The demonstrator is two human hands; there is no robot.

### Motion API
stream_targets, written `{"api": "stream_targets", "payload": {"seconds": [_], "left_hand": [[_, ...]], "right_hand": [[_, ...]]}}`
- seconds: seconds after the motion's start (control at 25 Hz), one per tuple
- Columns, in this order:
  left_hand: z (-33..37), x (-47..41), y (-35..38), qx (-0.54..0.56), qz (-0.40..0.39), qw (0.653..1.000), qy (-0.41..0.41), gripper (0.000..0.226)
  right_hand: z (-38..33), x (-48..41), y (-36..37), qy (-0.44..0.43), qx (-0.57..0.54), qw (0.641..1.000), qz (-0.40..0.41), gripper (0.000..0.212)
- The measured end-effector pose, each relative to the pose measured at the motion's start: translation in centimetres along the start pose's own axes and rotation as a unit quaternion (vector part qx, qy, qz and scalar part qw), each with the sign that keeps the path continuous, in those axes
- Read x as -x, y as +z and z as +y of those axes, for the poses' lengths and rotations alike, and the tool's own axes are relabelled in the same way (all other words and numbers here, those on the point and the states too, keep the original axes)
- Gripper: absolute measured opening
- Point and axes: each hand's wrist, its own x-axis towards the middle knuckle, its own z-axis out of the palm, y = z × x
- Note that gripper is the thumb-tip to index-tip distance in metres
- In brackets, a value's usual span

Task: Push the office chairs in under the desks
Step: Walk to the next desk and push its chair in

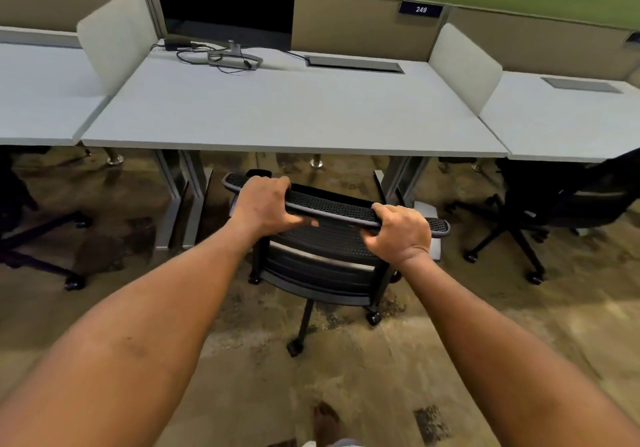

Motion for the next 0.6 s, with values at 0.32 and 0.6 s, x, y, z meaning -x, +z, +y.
{"api": "stream_targets", "payload": {"seconds": [0.32,0.6], "left_hand": [[0.5,-0.2,0.2,-0.049,0.065,0.997,-0.009,0.084],[1.6,-3.4,2.6,-0.047,0.120,0.991,-0.022,0.084]], "right_hand": [[0.9,-2.3,0.7,-0.004,0.042,0.999,-0.020,0.038],[4.4,-5.8,2.7,-0.010,0.037,0.998,-0.042,0.039]]}}
